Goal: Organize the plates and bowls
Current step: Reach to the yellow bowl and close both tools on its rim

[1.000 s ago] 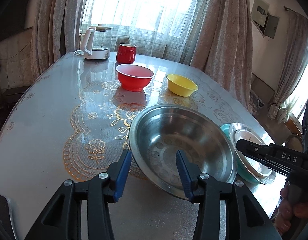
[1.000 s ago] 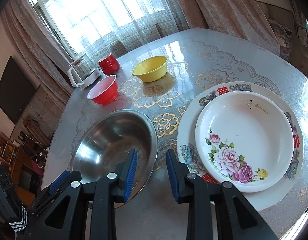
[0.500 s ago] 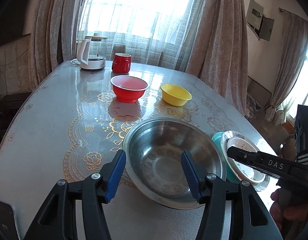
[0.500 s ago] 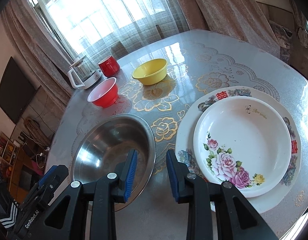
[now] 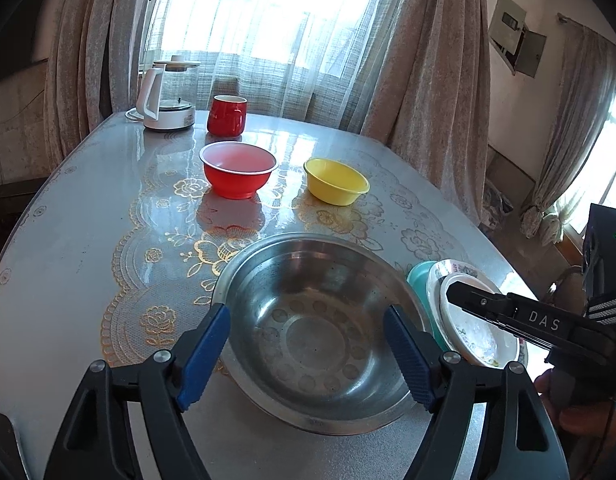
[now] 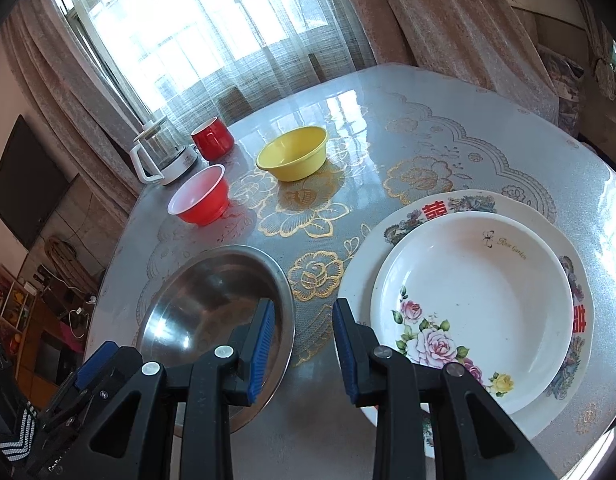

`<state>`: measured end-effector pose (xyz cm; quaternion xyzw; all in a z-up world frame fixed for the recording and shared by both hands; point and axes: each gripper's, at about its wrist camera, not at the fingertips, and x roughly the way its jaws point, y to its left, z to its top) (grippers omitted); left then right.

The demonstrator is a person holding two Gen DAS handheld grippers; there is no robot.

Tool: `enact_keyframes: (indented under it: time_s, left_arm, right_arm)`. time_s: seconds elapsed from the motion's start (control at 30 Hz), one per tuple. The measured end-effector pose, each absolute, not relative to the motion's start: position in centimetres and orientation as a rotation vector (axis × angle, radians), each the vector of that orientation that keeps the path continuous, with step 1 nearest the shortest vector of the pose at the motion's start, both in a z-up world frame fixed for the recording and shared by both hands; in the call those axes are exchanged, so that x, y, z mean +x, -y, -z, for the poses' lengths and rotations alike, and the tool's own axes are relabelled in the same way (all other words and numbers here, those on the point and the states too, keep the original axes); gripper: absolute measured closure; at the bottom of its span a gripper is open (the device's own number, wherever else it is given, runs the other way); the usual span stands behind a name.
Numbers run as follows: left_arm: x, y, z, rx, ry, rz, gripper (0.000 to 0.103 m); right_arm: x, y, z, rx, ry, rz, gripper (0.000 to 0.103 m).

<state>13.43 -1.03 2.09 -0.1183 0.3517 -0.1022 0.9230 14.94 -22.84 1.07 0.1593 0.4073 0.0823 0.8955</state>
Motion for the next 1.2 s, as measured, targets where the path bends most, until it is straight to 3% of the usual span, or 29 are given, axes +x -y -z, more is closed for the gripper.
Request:
enact_keyframes:
  time_s: [0.7, 1.2]
  left_arm:
    - [25.3, 1.8, -7.4, -0.221, -0.755, 0.188, 0.013]
    - [35.1, 2.4, -4.3, -0.245, -0.913, 0.218, 0.013]
  right_arm:
    - [28.3, 26.2, -3.0, 0.328, -0.982, -0.113, 0.068]
    - [40.4, 25.4, 1.8, 0.544, -1.114, -0.109, 0.067]
